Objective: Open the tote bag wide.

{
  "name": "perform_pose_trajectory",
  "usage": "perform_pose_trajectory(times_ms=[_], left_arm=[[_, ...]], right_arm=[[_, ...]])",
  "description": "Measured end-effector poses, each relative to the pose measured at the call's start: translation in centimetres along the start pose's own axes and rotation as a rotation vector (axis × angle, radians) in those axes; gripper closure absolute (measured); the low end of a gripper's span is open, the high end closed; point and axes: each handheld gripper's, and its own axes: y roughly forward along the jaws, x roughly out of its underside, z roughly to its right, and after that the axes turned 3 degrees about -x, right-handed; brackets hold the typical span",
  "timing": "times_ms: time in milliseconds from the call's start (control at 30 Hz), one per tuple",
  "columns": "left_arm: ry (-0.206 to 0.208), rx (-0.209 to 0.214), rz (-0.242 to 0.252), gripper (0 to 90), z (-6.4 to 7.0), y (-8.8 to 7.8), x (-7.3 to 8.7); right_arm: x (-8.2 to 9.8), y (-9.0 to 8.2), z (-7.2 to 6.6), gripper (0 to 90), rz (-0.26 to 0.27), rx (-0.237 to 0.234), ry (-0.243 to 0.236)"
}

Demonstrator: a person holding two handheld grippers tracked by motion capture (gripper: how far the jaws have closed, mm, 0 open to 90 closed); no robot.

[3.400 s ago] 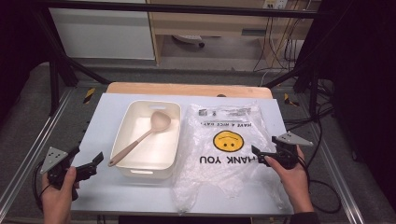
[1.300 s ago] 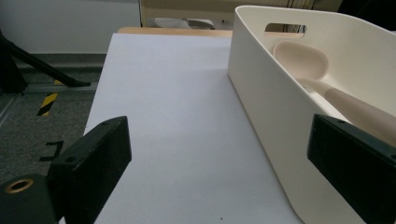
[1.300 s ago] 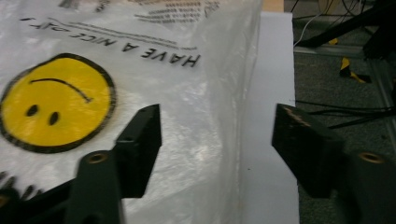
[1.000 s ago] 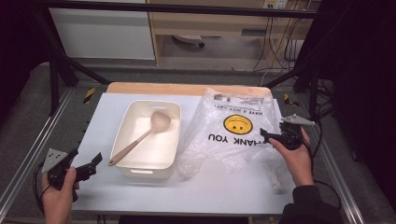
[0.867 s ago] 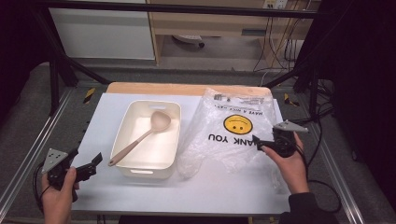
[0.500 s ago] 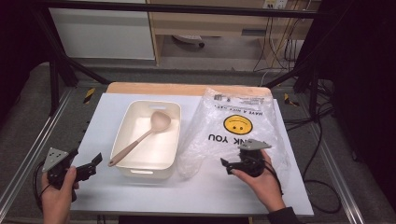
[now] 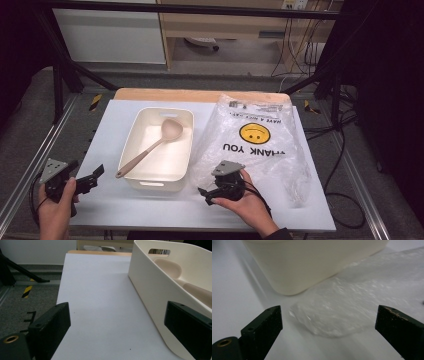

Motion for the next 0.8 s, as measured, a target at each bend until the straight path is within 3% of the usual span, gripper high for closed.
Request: perform_pose_trajectory(times_ms=[67,167,267,300,367,400,433,467,633,800], left_arm=[[0.001,0.000,-0.005,6.4,-0.1,0.0,0.0],[0.006,0.014,-0.005,6.4,0.2,0.1,0.0],[0.008,0.015,-0.007,6.4,0.3,0.1,0.0],[0.008,0.015,-0.007,6.4,0.3,0.1,0.0],[0.010,0.016,-0.009,6.4,0.4,0.2,-0.1],[0.013,0.016,-0.013,6.4,0.5,0.2,-0.1],[0.018,0.019,-0.016,6.4,0.5,0.3,0.0],[0.019,0.018,-0.017,6.4,0.6,0.3,0.0],[0.018,0.012,-0.020,6.4,0.5,0.2,0.1],[0.018,0.006,-0.021,6.4,0.5,0.2,0.1]], right_arm=[[-0.3,0.9,-0.4,9.6,-0.004,-0.030,0.007],[-0.4,2.3,-1.2,11.7,-0.049,-0.044,-0.052],[-0.3,3.3,-1.6,24.8,-0.107,-0.029,-0.087],[-0.3,3.5,-1.6,31.2,-0.121,-0.015,-0.095],[-0.2,3.5,-1.2,55.4,-0.129,-0.002,-0.109],[-0.2,3.5,-1.2,55.4,-0.129,-0.002,-0.109],[-0.3,3.0,-0.7,80.4,-0.101,0.007,-0.093],[-0.4,2.7,-0.4,84.7,-0.085,0.001,-0.066],[-1.2,1.2,1.5,87.2,0.006,0.025,0.044],[-3.0,0.1,2.9,87.2,0.084,0.032,0.095]])
